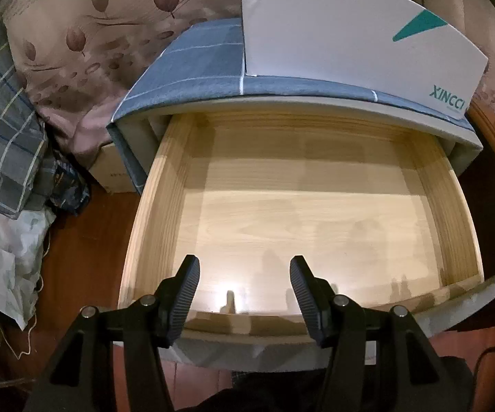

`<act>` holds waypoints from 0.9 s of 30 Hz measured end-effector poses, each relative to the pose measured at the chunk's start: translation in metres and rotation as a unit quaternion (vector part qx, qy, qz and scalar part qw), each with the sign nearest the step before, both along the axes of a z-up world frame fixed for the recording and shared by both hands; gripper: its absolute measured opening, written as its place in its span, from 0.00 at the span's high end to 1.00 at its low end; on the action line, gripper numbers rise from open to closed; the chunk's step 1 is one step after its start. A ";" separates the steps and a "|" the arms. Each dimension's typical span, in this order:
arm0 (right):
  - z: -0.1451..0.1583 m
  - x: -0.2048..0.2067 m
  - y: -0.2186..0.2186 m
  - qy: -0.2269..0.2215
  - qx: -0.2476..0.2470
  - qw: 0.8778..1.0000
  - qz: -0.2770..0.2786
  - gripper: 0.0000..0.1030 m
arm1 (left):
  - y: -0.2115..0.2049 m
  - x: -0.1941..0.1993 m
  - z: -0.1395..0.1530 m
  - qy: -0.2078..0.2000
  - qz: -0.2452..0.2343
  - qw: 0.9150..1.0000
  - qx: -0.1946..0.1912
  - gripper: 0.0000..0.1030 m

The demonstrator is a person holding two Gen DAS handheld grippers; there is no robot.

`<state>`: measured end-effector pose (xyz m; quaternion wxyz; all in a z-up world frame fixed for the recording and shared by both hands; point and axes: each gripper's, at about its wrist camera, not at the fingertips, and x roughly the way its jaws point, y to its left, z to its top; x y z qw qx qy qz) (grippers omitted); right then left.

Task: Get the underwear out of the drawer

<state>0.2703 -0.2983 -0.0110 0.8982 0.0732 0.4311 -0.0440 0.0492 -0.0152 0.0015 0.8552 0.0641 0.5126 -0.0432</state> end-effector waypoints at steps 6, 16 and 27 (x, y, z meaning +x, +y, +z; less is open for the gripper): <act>-0.019 -0.014 0.019 -0.016 -0.036 0.999 -0.008 0.12 | -0.001 -0.003 0.001 -0.006 -0.006 1.000 0.001 0.46; -0.040 -0.015 0.010 0.010 0.002 1.000 -0.023 0.12 | -0.004 -0.004 0.001 -0.007 -0.008 1.000 0.005 0.46; -0.040 -0.016 0.015 0.005 -0.008 1.000 -0.011 0.12 | -0.009 -0.004 0.000 -0.008 -0.015 1.000 0.009 0.46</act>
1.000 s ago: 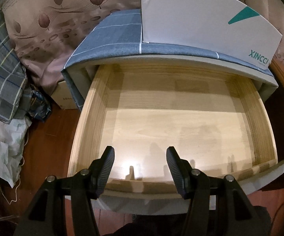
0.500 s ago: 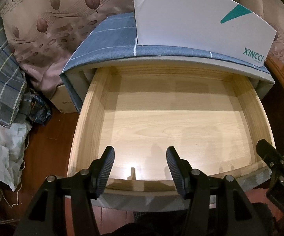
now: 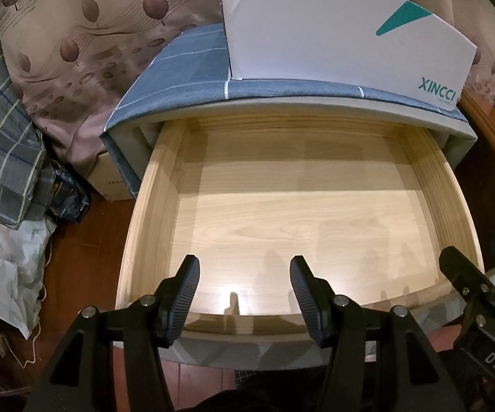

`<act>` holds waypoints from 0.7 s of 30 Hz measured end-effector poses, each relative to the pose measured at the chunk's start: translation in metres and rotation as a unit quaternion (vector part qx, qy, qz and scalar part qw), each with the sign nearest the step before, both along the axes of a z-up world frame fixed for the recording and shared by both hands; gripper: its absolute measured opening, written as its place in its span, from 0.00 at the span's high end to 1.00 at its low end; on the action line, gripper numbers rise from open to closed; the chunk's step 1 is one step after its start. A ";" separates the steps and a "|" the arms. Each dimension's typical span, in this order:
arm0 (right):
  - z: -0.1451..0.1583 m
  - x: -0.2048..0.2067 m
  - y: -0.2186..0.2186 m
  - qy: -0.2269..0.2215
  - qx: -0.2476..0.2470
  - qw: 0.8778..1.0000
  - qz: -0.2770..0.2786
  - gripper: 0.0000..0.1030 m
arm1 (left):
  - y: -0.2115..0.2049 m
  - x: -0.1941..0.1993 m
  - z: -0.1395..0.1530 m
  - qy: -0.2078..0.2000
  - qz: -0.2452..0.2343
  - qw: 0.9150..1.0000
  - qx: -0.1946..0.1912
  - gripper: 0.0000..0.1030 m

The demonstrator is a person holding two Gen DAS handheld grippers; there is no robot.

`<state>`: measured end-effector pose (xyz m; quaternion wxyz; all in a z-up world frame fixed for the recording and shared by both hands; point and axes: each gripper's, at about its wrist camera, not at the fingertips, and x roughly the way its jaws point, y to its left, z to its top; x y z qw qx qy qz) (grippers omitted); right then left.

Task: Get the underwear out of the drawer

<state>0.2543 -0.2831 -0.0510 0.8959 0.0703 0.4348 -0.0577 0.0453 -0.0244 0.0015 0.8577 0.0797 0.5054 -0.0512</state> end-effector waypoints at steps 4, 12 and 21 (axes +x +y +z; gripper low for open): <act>-0.003 0.002 -0.001 0.009 0.005 1.000 -0.001 0.12 | 0.000 0.000 0.000 0.000 0.000 1.000 0.000 0.46; -0.005 0.004 0.001 0.016 0.003 1.000 0.002 0.11 | 0.000 -0.001 0.000 -0.001 0.000 1.000 0.002 0.46; -0.006 0.003 0.001 0.019 0.003 1.000 0.003 0.11 | -0.001 -0.002 0.000 0.000 0.000 1.000 0.004 0.46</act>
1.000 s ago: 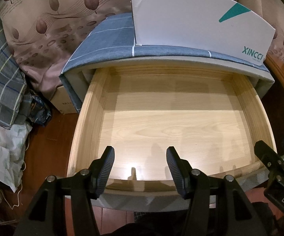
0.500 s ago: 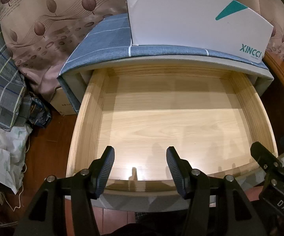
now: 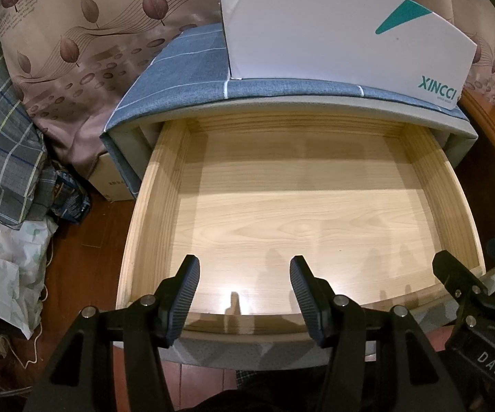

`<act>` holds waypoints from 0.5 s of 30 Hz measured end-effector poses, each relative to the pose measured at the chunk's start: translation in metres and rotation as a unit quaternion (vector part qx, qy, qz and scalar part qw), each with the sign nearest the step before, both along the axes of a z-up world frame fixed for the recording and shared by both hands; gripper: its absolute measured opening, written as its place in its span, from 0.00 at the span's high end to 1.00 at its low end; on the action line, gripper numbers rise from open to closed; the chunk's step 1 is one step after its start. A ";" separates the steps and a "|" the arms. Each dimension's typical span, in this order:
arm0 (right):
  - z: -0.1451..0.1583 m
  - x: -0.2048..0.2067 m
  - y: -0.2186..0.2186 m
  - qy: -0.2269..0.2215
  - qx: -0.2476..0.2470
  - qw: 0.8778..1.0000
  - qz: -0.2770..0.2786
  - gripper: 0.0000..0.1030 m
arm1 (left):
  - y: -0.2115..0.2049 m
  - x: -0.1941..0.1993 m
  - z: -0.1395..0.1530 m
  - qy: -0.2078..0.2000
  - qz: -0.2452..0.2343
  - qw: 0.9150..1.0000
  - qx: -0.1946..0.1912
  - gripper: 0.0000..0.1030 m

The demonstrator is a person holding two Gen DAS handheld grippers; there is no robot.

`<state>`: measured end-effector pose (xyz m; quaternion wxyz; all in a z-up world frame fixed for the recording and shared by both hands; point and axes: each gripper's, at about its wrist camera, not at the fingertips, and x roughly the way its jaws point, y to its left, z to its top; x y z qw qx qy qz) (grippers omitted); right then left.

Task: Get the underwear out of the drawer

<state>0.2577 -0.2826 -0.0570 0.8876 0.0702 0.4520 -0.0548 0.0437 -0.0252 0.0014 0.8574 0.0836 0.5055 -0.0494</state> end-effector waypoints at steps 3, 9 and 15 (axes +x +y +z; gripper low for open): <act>0.000 0.000 -0.001 0.000 -0.001 1.000 0.000 0.11 | 0.000 0.000 0.000 -0.001 0.000 1.000 -0.001 0.46; -0.001 0.000 -0.001 0.003 -0.001 1.000 0.003 0.11 | 0.001 -0.001 0.000 -0.001 -0.002 1.000 0.000 0.46; -0.002 0.001 -0.001 0.005 -0.001 1.000 0.007 0.11 | 0.001 -0.001 0.000 -0.002 -0.002 1.000 0.001 0.46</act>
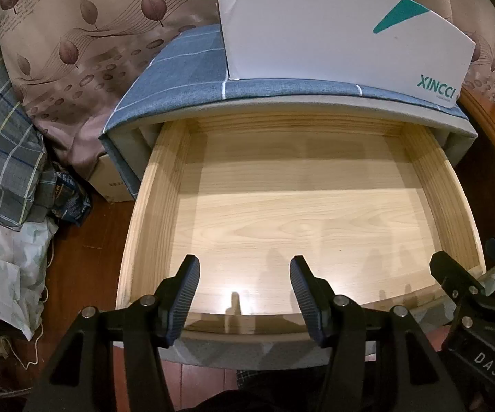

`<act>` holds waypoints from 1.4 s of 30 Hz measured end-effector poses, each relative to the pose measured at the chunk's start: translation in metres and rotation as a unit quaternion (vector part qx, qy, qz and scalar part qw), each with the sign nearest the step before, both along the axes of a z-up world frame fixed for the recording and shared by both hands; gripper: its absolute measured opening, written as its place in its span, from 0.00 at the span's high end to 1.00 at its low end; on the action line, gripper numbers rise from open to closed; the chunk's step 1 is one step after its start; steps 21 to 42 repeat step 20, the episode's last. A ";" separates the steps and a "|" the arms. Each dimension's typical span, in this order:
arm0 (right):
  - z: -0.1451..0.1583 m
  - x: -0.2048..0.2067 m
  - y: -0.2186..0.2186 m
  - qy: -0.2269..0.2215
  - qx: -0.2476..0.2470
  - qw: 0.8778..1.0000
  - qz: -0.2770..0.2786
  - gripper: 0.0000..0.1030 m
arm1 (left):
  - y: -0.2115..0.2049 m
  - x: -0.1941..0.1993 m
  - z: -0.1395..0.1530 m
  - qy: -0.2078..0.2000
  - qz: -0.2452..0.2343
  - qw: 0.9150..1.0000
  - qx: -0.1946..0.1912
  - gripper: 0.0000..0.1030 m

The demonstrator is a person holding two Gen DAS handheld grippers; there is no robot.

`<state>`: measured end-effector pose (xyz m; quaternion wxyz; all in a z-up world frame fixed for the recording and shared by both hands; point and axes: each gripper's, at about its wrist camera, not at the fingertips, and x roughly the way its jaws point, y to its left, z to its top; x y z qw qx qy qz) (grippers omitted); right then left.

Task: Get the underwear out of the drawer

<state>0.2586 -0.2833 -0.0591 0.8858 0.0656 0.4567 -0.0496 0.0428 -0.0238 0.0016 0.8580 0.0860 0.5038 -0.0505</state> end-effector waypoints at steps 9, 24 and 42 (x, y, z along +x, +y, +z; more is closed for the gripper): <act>0.000 0.000 0.000 0.001 0.000 1.000 0.002 0.11 | -0.001 0.000 -0.001 -0.002 -0.003 1.000 0.001 0.46; -0.001 0.000 0.000 0.001 -0.001 1.000 0.004 0.11 | -0.002 -0.002 0.000 -0.010 -0.003 1.000 0.002 0.46; -0.001 0.000 0.000 0.001 -0.001 1.000 0.004 0.11 | -0.002 -0.002 0.000 -0.010 -0.003 1.000 0.002 0.46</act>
